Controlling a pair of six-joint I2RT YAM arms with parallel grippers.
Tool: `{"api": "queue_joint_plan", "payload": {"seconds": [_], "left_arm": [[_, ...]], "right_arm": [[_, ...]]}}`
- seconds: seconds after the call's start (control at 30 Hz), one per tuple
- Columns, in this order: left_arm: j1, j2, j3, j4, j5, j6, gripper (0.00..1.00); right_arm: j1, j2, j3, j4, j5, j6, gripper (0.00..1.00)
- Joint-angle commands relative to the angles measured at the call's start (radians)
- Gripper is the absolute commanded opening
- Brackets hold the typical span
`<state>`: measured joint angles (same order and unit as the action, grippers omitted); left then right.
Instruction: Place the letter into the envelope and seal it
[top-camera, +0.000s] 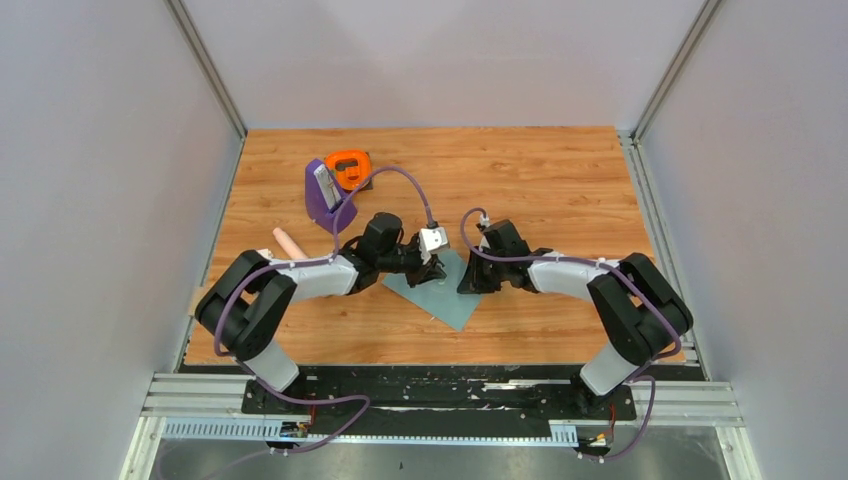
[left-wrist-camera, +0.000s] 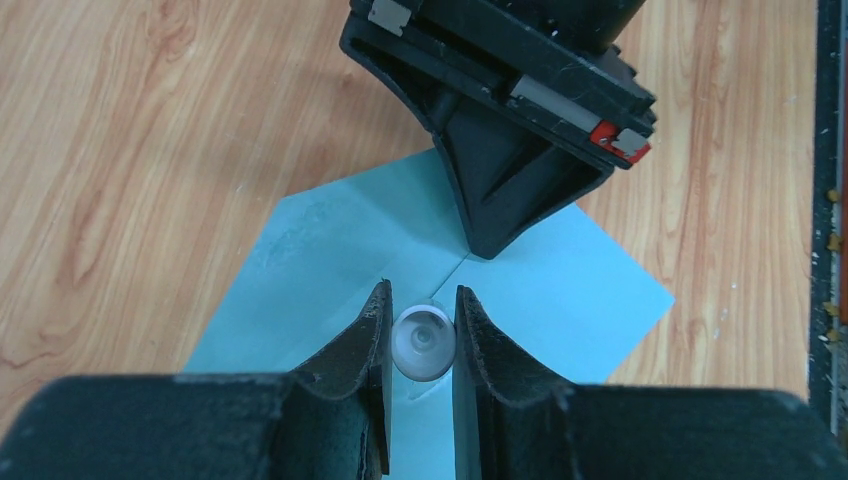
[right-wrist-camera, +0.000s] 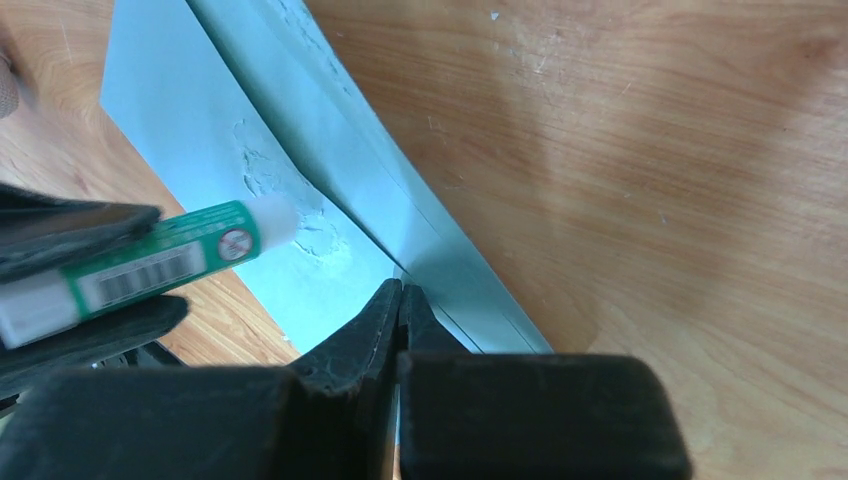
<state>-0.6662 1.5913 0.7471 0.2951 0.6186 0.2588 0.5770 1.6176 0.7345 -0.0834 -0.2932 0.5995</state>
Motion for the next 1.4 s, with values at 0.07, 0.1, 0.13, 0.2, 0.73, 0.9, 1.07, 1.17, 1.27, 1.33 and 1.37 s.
{"api": "queue_joint_plan", "payload": {"seconds": [0.07, 0.1, 0.13, 0.2, 0.73, 0.9, 1.07, 1.17, 1.27, 1.33, 1.37], "left_arm": [[-0.021, 0.083, 0.018, 0.084, -0.04, -0.031, 0.0], [-0.02, 0.083, 0.024, 0.066, -0.043, -0.032, 0.0], [-0.02, 0.073, 0.023, 0.032, -0.051, -0.032, 0.0], [-0.02, 0.041, 0.006, 0.0, -0.058, -0.021, 0.0], [-0.015, -0.08, -0.004, -0.259, -0.146, 0.083, 0.0], [-0.014, -0.096, -0.009, -0.261, -0.162, 0.081, 0.0], [-0.014, -0.136, 0.014, -0.269, -0.127, 0.074, 0.0], [-0.04, -0.136, 0.052, -0.234, -0.099, 0.032, 0.0], [-0.067, -0.095, 0.059, -0.19, -0.118, 0.008, 0.0], [-0.075, -0.061, 0.053, -0.171, -0.107, -0.006, 0.0], [-0.082, -0.052, 0.049, -0.165, -0.107, -0.006, 0.0]], "right_arm": [[0.027, 0.051, 0.021, -0.049, 0.101, -0.054, 0.0], [0.031, 0.056, 0.029, -0.062, 0.106, -0.057, 0.0], [0.034, 0.056, 0.037, -0.07, 0.111, -0.057, 0.0], [0.038, 0.057, 0.053, -0.084, 0.122, -0.059, 0.0], [0.084, 0.113, 0.078, -0.154, 0.247, -0.091, 0.0], [0.086, 0.117, 0.078, -0.153, 0.254, -0.093, 0.0], [0.09, 0.101, 0.083, -0.151, 0.255, -0.105, 0.0], [0.094, 0.101, 0.098, -0.149, 0.249, -0.107, 0.0], [0.095, 0.101, 0.104, -0.144, 0.238, -0.107, 0.0], [0.095, 0.101, 0.105, -0.14, 0.234, -0.107, 0.0], [0.095, 0.102, 0.103, -0.139, 0.233, -0.107, 0.0]]}}
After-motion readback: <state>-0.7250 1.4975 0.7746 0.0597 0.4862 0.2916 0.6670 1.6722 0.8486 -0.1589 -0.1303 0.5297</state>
